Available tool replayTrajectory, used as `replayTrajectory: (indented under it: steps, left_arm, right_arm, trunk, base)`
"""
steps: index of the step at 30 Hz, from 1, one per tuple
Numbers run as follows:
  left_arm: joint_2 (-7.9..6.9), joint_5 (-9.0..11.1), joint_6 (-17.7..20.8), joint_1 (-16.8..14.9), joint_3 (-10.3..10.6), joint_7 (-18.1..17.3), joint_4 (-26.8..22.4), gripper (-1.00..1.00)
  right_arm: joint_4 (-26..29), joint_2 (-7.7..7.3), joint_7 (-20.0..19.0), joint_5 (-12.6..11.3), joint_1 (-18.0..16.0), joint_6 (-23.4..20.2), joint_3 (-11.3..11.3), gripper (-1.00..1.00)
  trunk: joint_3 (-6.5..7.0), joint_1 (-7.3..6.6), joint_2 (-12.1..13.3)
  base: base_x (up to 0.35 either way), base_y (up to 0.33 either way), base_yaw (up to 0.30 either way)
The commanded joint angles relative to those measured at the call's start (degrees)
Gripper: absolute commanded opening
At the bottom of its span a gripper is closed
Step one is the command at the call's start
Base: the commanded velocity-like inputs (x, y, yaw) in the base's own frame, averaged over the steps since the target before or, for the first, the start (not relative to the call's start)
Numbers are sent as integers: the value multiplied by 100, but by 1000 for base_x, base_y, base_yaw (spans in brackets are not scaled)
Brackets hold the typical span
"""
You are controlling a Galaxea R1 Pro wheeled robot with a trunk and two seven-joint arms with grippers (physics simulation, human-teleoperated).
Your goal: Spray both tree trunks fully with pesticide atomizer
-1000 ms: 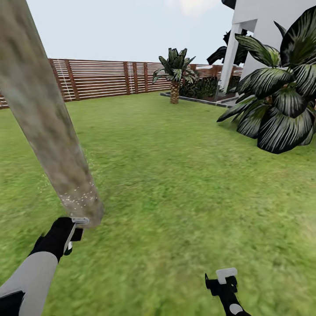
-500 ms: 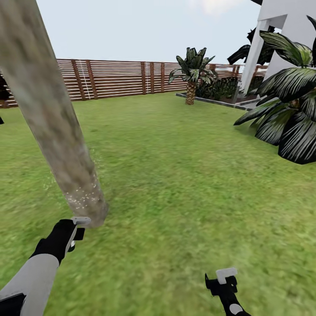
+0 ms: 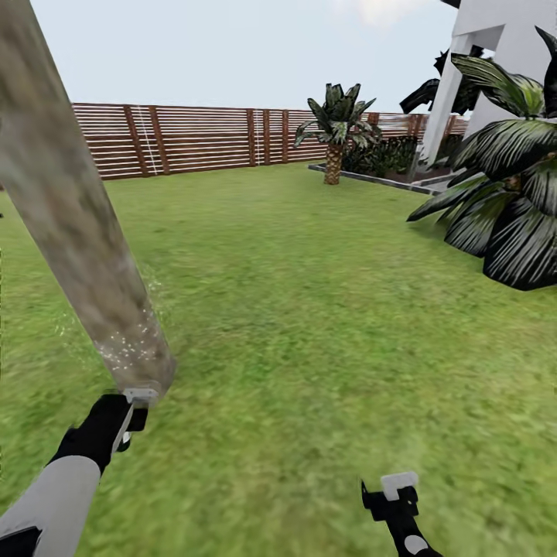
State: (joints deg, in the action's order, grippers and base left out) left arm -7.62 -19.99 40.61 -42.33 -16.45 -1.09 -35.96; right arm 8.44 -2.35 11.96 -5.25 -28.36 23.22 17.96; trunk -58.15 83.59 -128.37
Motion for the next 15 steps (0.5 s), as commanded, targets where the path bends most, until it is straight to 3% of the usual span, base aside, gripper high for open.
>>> replayTrajectory:
  steps: [1,5,7,9,11,13,15]
  left_arm:
    - [-9,-10,-28,104,-10,-19,-10,-100]
    - [-33,-20,-1075,731,21,-52,-3,-100]
    - [-34,-40,-1665,1022,69,-256,35,-100]
    - [-63,-130,-2214,1192,124,-774,154,-100]
    - [-188,-439,-2821,1246,207,-1408,343,-100]
    - [-267,-741,-3327,1263,246,-2018,481,-100]
    - [-302,-903,-3715,1265,259,-2602,531,-100]
  right_arm:
    - [-1,-2,12,-55,-3,16,49,100]
    - [-1,-2,6,-55,-3,16,50,100]
    - [-2,-2,-8,-41,-3,8,50,100]
    - [-1,-2,-20,39,-3,2,71,100]
    - [7,0,-59,290,-3,0,234,100]
    - [65,-1,-377,550,-3,-7,385,100]
    - [229,-2,-1066,666,-3,-44,437,100]
  trunk:
    - [-4,-4,-2]
    - [-4,-4,-2]
    - [-4,-4,-2]
    - [-4,-4,-2]
    - [-4,-4,-2]
    - [-4,-4,-2]
    - [-4,-4,-2]
  base:
    - [-302,-102,0]
    - [-316,-82,0]
    - [-321,-50,0]
    - [-324,-16,0]
    - [-330,-5,0]
    - [-334,-2,0]
    - [-335,-1,0]
